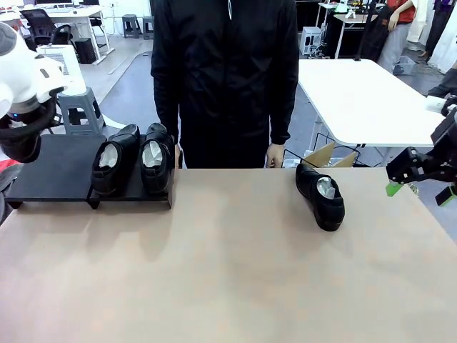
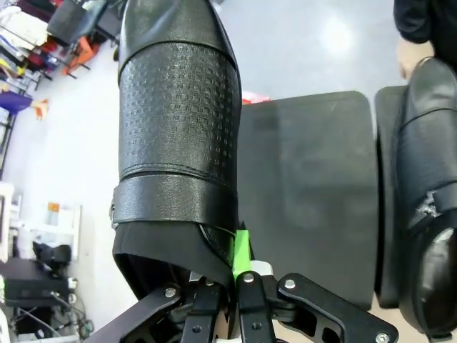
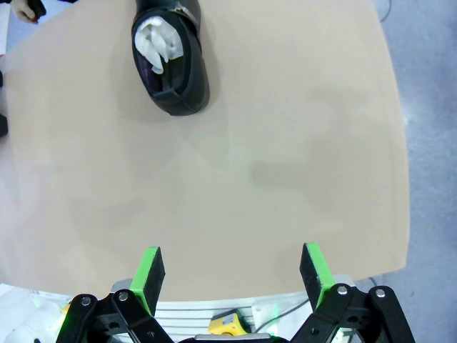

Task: Organize the shoes by placing them on the stand.
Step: Place the Shoe from the middle of the table onto the Shoes Stand.

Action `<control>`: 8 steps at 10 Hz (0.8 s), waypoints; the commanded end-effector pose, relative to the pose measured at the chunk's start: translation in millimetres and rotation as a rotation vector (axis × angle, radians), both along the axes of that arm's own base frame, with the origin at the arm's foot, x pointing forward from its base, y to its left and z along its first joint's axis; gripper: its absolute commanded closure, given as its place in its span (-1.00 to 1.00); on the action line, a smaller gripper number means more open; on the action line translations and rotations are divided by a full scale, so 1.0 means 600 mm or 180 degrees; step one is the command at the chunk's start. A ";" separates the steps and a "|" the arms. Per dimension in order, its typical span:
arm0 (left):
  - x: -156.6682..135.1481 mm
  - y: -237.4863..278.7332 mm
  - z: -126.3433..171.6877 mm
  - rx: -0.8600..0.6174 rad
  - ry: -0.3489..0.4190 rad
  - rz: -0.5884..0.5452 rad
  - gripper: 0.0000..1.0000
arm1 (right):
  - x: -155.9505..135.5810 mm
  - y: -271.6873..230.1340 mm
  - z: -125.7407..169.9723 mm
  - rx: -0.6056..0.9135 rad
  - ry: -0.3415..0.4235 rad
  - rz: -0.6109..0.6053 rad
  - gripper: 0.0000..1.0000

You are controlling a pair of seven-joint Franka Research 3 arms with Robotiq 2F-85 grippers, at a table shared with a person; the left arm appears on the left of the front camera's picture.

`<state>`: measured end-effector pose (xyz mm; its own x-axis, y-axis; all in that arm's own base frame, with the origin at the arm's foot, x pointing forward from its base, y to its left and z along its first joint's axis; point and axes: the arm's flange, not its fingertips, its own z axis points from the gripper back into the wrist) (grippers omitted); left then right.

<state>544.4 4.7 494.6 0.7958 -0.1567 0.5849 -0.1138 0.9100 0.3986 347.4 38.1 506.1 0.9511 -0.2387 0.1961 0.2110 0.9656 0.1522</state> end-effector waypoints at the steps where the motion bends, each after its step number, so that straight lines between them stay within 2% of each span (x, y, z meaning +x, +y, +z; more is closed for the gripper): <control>1: 0.024 0.002 -0.029 -0.0063 -0.0017 0.0125 1.00 | -0.001 -0.003 0.001 -0.0007 -0.0005 0.0030 -1.00; 3: 0.026 0.013 -0.067 -0.0228 0.0009 0.0212 1.00 | -0.001 -0.003 0.001 -0.0007 -0.0005 0.0030 -1.00; 5: 0.025 0.013 -0.103 -0.0125 0.0076 0.0084 1.00 | -0.001 -0.003 0.001 -0.0007 -0.0005 0.0030 -1.00; 8: 0.028 0.017 -0.117 -0.0082 0.0109 -0.0005 1.00 | -0.001 -0.003 0.001 -0.0007 -0.0005 0.0030 -1.00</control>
